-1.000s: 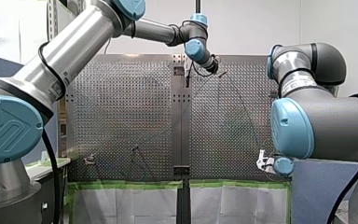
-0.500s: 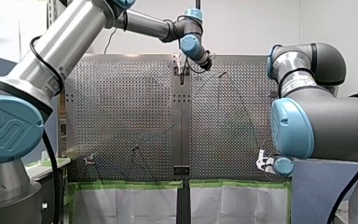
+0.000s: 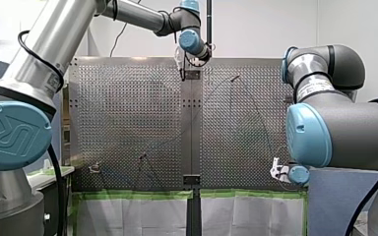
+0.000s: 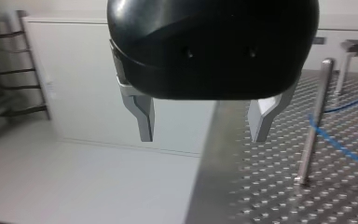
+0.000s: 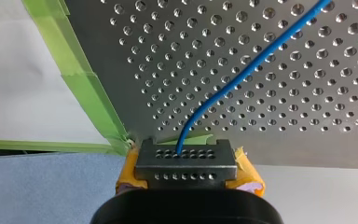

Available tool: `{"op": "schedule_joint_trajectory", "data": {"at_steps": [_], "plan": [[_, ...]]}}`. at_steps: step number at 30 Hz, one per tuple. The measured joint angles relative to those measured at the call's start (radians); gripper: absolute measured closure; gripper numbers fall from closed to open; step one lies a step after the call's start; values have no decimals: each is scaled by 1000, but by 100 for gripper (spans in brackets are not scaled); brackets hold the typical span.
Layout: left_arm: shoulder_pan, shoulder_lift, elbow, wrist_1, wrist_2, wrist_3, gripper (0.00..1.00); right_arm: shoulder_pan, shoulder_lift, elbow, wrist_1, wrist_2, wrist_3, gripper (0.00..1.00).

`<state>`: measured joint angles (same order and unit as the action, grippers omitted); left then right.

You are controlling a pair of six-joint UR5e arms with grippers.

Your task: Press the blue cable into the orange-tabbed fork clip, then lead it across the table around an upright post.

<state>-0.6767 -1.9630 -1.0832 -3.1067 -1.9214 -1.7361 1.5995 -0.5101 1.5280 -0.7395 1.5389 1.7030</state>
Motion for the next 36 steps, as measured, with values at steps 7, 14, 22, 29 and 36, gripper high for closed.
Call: {"op": "schedule_joint_trajectory", "data": {"at_steps": [7,14,22,29,36], "plan": [[12,58,-58,57,-2,-36,0,1,0,-1,0,-2,0,100],[18,119,-119,118,-3,-58,0,1,0,-1,0,-2,0,100],[19,198,-198,198,-3,-75,0,1,0,-1,0,-2,0,100],[18,264,-264,264,-3,-99,0,2,0,-1,0,-2,0,100],[18,297,-340,339,-3,-110,0,3,0,-1,0,-2,0,100]]}}
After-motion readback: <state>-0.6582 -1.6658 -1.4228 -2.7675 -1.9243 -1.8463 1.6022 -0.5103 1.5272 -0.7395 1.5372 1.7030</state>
